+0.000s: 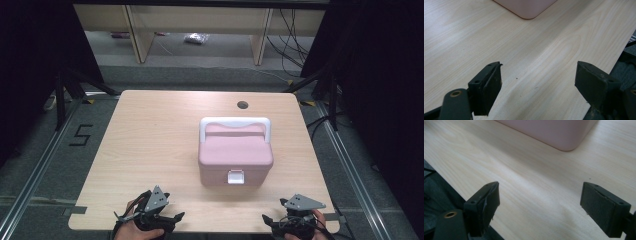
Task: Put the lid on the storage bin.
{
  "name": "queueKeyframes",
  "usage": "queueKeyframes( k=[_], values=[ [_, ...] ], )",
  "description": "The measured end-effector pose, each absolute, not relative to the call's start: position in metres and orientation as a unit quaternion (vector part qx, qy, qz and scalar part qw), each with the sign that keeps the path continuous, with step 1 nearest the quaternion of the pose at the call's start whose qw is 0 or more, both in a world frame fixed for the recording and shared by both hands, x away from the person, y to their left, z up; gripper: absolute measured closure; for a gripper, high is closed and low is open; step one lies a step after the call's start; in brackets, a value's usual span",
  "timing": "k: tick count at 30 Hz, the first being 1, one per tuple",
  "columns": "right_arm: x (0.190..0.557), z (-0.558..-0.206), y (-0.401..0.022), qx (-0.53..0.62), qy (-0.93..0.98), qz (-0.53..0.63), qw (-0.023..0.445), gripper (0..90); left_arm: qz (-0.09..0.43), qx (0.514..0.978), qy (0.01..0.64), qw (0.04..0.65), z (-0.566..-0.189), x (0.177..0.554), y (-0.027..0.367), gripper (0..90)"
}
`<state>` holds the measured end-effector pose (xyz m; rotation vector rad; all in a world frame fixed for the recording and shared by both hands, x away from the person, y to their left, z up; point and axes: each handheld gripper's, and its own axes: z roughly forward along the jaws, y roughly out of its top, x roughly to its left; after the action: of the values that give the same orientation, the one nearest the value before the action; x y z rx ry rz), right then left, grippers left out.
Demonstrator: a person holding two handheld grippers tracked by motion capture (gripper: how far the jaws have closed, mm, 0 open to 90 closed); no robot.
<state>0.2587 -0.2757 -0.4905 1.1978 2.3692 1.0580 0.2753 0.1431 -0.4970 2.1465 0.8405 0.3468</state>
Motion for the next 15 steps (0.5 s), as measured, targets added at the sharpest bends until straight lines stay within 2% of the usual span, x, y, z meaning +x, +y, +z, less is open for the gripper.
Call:
queueKeyframes(
  k=[15],
  values=[
    [0.2572,-0.4929,-0.2697,0.41,0.832,0.349,0.136,17.0,0.131,0.852,0.336,0.38,-0.5015,0.278,0.1422,15.6]
  ],
)
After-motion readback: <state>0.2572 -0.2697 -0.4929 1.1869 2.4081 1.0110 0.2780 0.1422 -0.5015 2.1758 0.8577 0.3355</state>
